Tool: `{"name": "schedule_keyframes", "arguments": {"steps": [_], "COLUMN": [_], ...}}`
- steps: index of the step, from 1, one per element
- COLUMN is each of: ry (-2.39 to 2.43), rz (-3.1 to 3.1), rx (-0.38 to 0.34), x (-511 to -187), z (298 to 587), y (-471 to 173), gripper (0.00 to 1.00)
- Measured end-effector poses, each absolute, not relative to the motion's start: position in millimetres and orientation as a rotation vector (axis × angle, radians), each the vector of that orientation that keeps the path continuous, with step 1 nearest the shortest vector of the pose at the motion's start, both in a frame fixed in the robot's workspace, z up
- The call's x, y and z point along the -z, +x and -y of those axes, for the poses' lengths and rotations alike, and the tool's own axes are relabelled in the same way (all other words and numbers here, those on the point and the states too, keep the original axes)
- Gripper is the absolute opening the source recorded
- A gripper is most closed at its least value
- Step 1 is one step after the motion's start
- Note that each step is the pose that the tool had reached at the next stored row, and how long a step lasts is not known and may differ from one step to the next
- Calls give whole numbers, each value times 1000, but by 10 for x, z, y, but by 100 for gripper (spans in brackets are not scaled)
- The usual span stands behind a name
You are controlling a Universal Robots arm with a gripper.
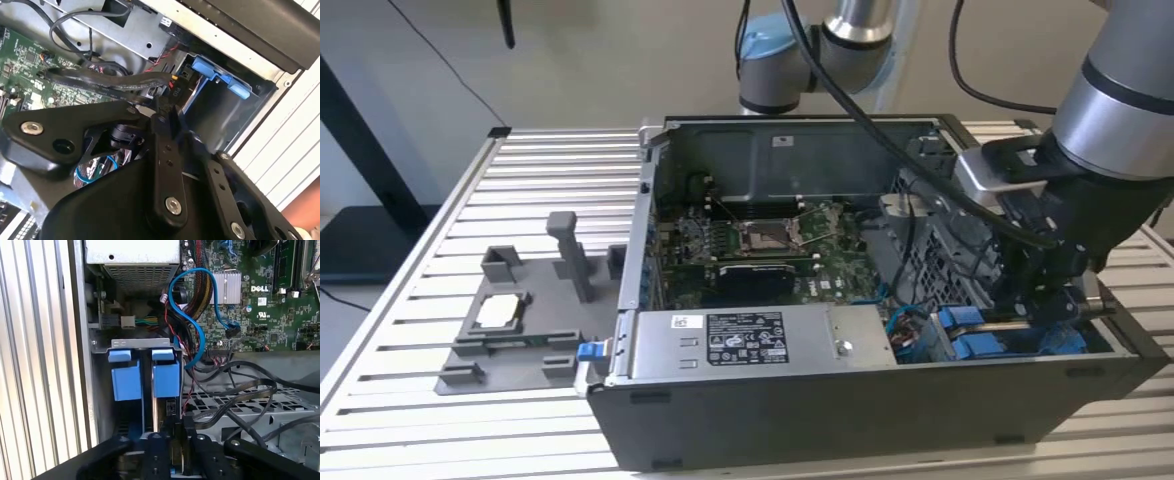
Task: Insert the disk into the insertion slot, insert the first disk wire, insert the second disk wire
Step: 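Insert the second disk wire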
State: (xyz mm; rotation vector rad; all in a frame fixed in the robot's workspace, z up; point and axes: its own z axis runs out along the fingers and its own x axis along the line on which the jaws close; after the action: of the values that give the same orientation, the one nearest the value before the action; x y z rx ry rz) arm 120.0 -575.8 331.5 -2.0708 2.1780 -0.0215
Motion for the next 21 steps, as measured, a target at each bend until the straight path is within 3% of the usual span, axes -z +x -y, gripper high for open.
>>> {"name": "schedule_keyframes", "arguments": {"steps": [1, 21], "ry": [-2071, -2063], "rz": [-2178, -2172], "rx": [22, -1], "x": [-3319, -3616], "z": [5758, 5760], "y": [1200, 1155], "gripper": [24, 24]}}
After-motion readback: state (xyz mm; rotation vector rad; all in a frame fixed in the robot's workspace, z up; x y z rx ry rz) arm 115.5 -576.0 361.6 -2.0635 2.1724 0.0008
